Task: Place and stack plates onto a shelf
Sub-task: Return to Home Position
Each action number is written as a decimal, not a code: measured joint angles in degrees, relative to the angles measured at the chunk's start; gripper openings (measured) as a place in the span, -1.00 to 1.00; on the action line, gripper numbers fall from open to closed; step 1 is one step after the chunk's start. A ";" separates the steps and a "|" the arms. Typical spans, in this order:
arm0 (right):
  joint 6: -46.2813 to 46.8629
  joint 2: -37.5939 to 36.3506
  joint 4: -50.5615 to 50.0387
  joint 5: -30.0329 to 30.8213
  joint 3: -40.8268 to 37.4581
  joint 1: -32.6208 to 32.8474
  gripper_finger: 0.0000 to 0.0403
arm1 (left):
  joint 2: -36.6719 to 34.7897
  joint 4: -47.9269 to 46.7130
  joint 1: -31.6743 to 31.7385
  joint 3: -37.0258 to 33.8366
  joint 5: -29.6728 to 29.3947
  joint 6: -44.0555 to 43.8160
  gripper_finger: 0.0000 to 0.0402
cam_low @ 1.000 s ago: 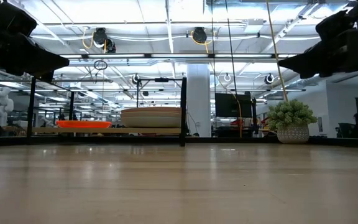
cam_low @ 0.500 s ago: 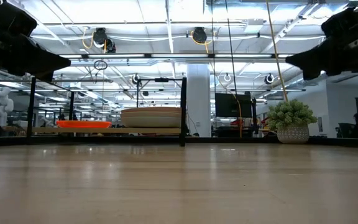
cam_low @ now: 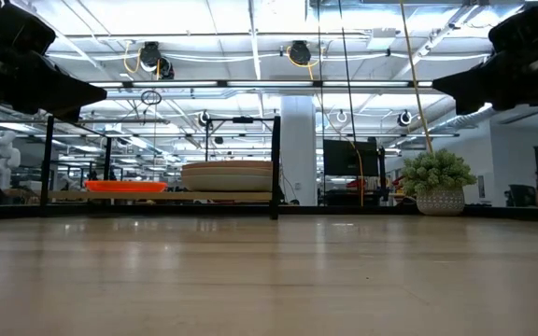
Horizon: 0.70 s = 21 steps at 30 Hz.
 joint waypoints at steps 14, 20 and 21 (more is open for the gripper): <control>3.01 2.12 -0.07 -0.50 -0.04 4.59 -1.00 | 0.00 0.04 0.00 0.00 -0.02 -0.15 -0.98; 2.78 2.45 0.28 0.64 -0.07 5.62 -1.00 | 0.00 0.04 -0.02 0.00 -0.04 -0.18 -0.98; 2.77 2.20 0.28 0.45 -0.07 5.62 -1.00 | 0.00 0.04 -0.02 0.00 -0.04 -0.34 -0.98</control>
